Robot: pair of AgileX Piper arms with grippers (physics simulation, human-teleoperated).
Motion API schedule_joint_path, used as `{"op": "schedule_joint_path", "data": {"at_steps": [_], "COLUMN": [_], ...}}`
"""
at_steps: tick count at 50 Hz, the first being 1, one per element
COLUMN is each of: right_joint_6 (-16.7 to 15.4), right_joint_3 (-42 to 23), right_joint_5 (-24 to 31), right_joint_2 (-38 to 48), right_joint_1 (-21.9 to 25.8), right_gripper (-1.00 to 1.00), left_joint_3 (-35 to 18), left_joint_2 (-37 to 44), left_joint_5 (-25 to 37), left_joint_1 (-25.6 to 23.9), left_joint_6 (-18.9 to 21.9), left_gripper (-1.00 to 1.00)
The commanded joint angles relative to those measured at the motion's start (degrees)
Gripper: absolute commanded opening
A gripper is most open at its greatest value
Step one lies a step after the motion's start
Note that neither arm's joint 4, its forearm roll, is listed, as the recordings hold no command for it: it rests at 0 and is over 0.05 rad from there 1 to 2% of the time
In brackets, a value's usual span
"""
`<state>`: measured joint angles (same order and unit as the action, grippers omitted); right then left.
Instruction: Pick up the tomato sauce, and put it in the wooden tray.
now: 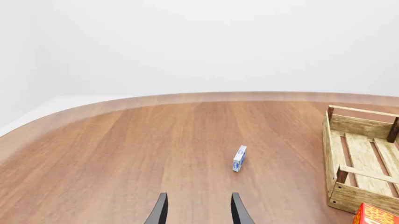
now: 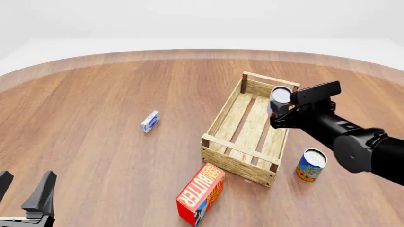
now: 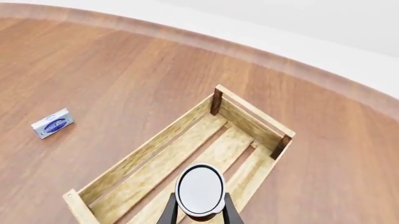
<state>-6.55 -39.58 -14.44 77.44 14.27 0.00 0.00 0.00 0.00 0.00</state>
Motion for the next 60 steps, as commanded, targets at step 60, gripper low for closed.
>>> {"op": "schedule_joint_path", "data": {"at_steps": [60], "right_joint_6": [3.2], "right_joint_3": [-2.7], "right_joint_5": [-10.0], "right_joint_2": [15.5], "right_joint_1": [1.1], "right_gripper": [-1.00], "left_joint_3": [0.0], "left_joint_2": [0.0], "left_joint_5": [0.0], "left_joint_1": [0.0], "left_joint_6": [0.0], "left_gripper": [1.00]}}
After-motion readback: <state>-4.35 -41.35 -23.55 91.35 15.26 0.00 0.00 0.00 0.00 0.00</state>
